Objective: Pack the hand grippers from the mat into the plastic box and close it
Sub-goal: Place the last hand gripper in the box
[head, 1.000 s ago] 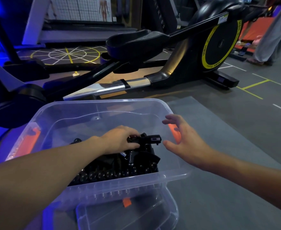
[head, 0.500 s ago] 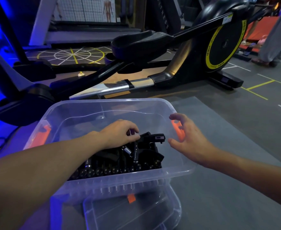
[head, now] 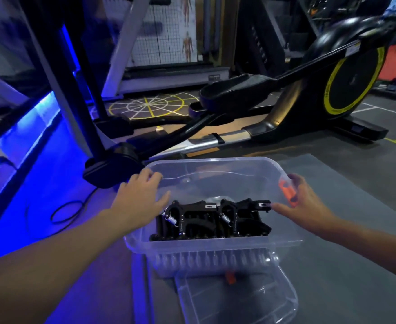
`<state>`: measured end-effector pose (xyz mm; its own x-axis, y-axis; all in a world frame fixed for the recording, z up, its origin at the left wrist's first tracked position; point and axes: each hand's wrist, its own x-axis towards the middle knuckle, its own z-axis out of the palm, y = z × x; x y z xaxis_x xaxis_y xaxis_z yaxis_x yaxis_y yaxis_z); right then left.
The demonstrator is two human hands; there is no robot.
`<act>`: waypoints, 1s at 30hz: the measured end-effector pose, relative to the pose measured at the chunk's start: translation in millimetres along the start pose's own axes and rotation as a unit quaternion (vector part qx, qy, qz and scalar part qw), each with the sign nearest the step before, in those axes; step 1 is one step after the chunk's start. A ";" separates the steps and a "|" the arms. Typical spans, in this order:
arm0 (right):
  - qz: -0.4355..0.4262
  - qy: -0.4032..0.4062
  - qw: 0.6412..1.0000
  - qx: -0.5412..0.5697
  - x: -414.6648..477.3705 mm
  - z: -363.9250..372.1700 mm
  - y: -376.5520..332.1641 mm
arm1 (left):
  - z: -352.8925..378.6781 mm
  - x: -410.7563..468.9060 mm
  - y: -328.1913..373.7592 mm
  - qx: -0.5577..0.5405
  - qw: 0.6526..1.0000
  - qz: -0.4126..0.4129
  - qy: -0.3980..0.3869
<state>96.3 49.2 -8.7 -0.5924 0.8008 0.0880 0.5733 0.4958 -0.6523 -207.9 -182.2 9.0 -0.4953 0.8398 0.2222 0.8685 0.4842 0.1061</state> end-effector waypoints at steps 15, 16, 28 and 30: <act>0.007 -0.019 0.999 0.038 19.9 -0.5 5.8 | 9.2 -1.4 -12.5 -0.162 0.983 -0.062 -0.057; 0.008 -0.020 0.998 0.051 21.4 -0.9 5.8 | 10.0 -1.4 -11.7 -0.167 0.982 -0.064 -0.053; 0.059 0.003 0.990 0.125 30.5 -30.1 14.2 | -4.3 8.8 13.5 -0.195 0.978 -0.068 0.028; 0.064 0.033 0.988 0.140 32.5 -41.9 19.8 | -7.7 14.9 25.1 -0.209 0.975 -0.062 0.041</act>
<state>112.1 99.1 12.7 -0.4819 0.8756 0.0338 0.4569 0.2839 -0.8430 -193.4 -159.4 22.4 -0.6086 0.7504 0.2579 0.7425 0.4240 0.5186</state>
